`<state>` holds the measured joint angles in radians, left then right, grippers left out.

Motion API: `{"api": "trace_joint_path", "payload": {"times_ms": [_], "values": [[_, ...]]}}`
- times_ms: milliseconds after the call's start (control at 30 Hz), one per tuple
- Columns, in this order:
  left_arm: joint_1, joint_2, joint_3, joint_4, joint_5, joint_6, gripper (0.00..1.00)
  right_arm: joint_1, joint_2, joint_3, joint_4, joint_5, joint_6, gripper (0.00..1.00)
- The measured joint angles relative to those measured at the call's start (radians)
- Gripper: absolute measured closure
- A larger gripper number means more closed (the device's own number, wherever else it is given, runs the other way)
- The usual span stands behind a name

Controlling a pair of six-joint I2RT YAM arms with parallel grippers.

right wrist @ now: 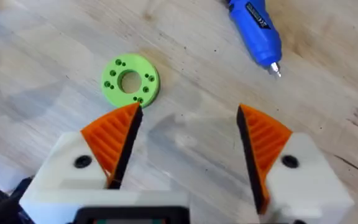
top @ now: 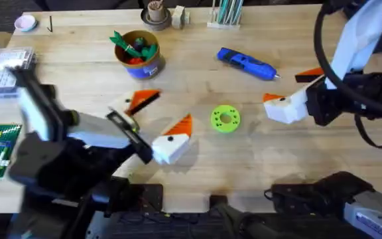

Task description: Pick up the gripper from the table and insert it into the empty holder that is missing its gripper. Then pick up a screw, insert it into the mounting hole, and use the screwdriver to tighten it. Finally, clean up the table by picking up the vegetable and placing it into the bucket.

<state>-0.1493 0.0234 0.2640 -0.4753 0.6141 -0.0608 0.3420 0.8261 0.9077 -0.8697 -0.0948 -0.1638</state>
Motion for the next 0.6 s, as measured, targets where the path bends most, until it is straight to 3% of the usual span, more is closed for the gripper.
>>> {"api": "trace_joint_path", "payload": {"times_ms": [133, 333, 500, 600], "values": [[0.000, 0.103, 0.257, -0.247, -0.196, -0.004, 0.009, 0.000, 0.000, 0.000, -0.010, 0.000, 0.000, 0.046], [0.000, 0.372, 0.635, -0.556, -0.375, 0.071, 0.011, 0.000, 0.000, 0.000, -0.042, 0.000, 0.000, 0.045], [0.000, 0.596, 0.867, -0.636, -0.431, 0.138, 0.008, 0.000, 0.000, 0.000, -0.052, 0.000, 0.000, 0.045], [0.000, 0.671, 0.918, -0.638, -0.431, 0.157, 0.008, 0.000, 0.000, 0.000, -0.053, 0.000, 0.000, 0.045]]}}
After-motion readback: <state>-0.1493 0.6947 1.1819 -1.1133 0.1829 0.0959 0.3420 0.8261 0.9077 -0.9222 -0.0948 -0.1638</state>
